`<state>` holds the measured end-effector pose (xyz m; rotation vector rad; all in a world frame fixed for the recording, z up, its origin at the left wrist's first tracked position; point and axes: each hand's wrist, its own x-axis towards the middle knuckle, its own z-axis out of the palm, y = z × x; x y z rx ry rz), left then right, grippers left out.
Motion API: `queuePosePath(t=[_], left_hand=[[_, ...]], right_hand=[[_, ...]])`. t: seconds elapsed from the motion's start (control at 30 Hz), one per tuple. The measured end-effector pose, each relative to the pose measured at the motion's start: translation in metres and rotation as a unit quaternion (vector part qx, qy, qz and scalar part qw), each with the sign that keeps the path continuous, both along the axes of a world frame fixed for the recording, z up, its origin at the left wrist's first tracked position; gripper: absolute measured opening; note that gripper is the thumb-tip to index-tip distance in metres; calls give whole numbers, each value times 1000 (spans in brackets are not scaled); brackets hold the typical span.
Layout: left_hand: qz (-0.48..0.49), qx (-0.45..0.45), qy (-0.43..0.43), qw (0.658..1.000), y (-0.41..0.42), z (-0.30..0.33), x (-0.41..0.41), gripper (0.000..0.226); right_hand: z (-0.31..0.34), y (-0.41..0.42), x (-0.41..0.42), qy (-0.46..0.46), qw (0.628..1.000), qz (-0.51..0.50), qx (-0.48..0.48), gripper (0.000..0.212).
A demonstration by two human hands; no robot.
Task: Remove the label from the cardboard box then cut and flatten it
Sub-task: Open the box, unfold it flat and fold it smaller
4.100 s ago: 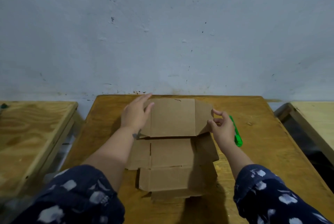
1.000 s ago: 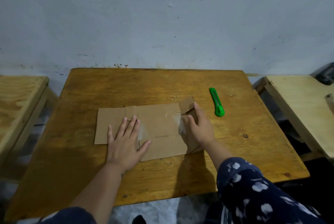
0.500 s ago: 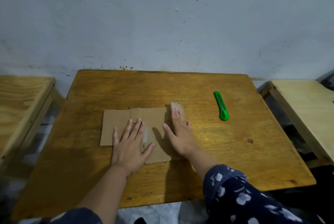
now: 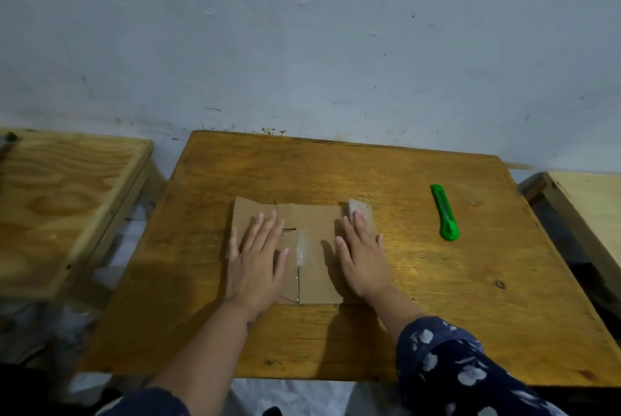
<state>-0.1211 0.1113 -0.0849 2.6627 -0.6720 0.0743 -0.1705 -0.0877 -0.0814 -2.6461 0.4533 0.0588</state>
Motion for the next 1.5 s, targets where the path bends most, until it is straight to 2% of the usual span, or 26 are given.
queuePosePath(t=[0.1, 0.2, 0.33, 0.4, 0.53, 0.7, 0.97, 1.13, 1.2, 1.33, 1.4, 1.5], left_hand=[[79, -47, -28, 995, 23, 7, 13, 60], [132, -81, 32, 987, 44, 9, 22, 67], [109, -3, 83, 991, 60, 3, 30, 80], [103, -1, 104, 989, 58, 6, 31, 76], [117, -46, 155, 980, 46, 24, 27, 64], [131, -102, 218, 962, 38, 14, 26, 69], [90, -219, 224, 945, 15, 13, 15, 52], [112, -309, 217, 919, -2, 30, 8, 50], [135, -353, 230, 897, -9, 33, 8, 50], [167, -419, 291, 844, -21, 33, 4, 72], [172, -437, 311, 826, -27, 35, 0, 62], [169, -442, 314, 823, -36, 42, -5, 56]], right_hand=[[11, -4, -4, -23, 998, -32, 53, 56], [24, -11, -7, -56, 991, -57, 108, 55], [28, -20, -10, -77, 989, -57, 112, 53], [26, -21, -10, -80, 988, -61, 116, 53], [23, -20, -8, -83, 988, -66, 112, 53], [22, -20, -8, -85, 988, -65, 110, 53], [23, -18, -9, -91, 987, -63, 115, 53], [24, -19, -10, -94, 986, -67, 120, 52], [24, -21, -11, -95, 986, -70, 120, 53], [26, -26, -12, -90, 986, -72, 124, 54], [25, -29, -13, -91, 985, -72, 126, 55], [25, -31, -13, -95, 983, -71, 138, 54]])
